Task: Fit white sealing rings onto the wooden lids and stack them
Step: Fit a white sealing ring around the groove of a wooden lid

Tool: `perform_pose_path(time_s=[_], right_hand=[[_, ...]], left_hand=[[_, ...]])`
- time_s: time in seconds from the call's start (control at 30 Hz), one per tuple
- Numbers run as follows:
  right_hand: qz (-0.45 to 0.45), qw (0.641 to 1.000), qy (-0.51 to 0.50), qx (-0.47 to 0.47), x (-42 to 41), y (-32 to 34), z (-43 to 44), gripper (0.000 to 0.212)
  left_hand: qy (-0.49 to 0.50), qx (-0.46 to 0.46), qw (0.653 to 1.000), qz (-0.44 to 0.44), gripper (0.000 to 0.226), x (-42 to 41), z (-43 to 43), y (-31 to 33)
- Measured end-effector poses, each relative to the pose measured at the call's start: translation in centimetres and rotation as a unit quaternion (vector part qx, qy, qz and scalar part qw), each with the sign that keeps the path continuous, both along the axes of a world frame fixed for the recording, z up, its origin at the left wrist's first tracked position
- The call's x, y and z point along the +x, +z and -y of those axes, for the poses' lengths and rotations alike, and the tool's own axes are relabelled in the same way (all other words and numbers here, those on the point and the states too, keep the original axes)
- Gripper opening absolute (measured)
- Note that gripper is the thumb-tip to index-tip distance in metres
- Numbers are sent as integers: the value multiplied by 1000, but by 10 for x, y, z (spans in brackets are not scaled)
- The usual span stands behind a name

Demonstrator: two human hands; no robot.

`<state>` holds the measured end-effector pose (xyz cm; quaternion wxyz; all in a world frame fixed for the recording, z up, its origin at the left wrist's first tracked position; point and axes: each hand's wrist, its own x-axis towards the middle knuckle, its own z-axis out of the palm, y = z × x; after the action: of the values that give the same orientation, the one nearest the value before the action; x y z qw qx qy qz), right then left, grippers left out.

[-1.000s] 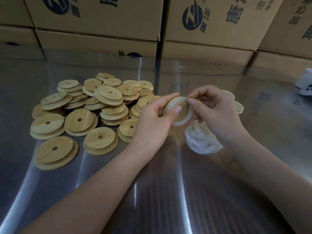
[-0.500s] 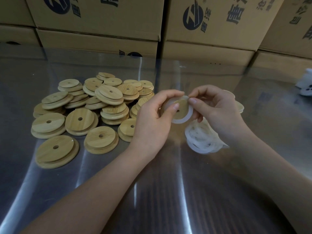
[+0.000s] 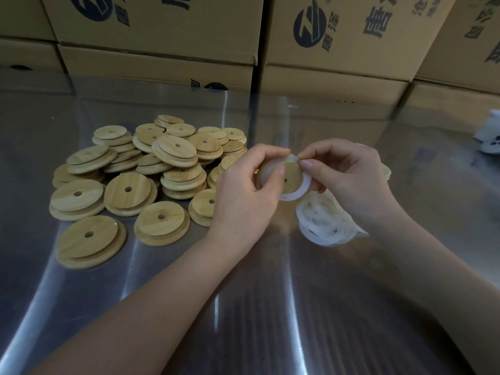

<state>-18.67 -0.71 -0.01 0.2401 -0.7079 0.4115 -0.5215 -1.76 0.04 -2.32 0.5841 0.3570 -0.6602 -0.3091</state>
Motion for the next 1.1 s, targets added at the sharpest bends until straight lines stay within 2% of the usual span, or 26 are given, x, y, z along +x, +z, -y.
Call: perform_pose_path(time_s=[0.2,0.33,0.5,0.63,0.73,1.1], right_hand=[[-11,1000,6,2,-1,0,-1,15],[-11,1000,18,15,1,0,-2,23],[56,997,11,47,8,-3,-2,21],[93,993,-10,76,12,-3,-3,15],[100,991,-6,92,12,-1,-4,16],[83,989,24,123,7,1,-3,15]], left_hand=[[-12,18,1000,6,34,-1,-1,0],[-27,63,996,-54,29,-1,2,0],[-30,96,989,-106,28,1,5,1],[-33,92,993,-73,36,0,6,2],[-33,106,990,-85,36,0,6,2],[-87,240,946,-200,37,0,3,9]])
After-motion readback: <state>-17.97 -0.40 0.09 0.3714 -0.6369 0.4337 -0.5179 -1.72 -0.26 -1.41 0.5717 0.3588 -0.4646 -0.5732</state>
